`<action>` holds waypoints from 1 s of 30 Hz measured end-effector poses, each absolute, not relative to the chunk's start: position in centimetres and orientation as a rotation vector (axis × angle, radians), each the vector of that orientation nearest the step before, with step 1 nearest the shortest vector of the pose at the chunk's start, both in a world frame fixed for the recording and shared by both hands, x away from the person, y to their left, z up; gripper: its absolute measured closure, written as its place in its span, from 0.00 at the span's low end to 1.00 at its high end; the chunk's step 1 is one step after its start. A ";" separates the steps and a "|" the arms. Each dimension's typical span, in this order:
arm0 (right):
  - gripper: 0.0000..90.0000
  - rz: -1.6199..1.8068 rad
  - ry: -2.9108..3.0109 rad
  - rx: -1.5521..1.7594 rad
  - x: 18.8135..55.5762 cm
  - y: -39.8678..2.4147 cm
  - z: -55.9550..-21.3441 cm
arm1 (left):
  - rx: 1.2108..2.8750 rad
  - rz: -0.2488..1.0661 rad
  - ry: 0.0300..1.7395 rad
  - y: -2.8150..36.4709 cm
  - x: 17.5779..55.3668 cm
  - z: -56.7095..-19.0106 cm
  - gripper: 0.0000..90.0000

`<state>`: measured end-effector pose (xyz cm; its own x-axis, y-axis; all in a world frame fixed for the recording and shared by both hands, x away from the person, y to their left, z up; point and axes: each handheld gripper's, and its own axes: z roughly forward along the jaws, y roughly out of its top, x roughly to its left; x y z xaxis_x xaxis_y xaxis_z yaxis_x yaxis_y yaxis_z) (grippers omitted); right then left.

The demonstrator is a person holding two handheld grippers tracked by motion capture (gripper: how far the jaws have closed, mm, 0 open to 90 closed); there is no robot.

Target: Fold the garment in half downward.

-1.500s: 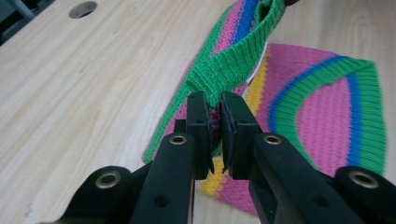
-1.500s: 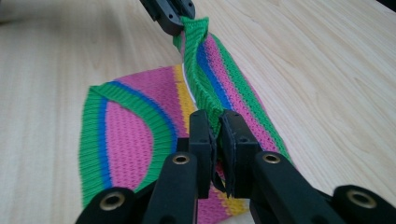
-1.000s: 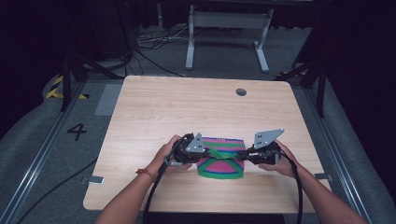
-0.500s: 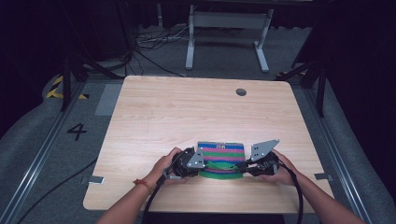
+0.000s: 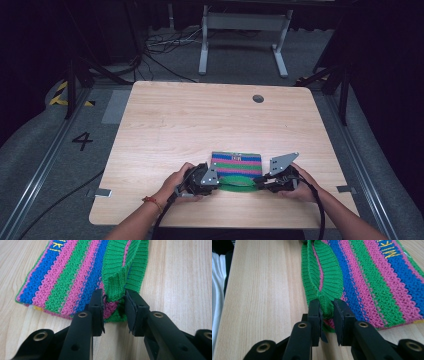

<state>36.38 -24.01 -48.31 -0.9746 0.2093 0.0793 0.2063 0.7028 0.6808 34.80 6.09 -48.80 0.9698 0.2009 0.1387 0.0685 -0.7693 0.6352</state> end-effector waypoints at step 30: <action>0.76 1.158 2.794 0.423 36.4 -24.4 -47.8 | 2.384 0.251 0.323 7.5 35.4 -47.9 0.56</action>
<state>36.41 -24.41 -47.76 -0.9579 0.2861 0.0248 0.2198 0.6748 0.7045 35.36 7.51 -47.93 0.9500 0.2988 0.0910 0.1614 -0.7189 0.6761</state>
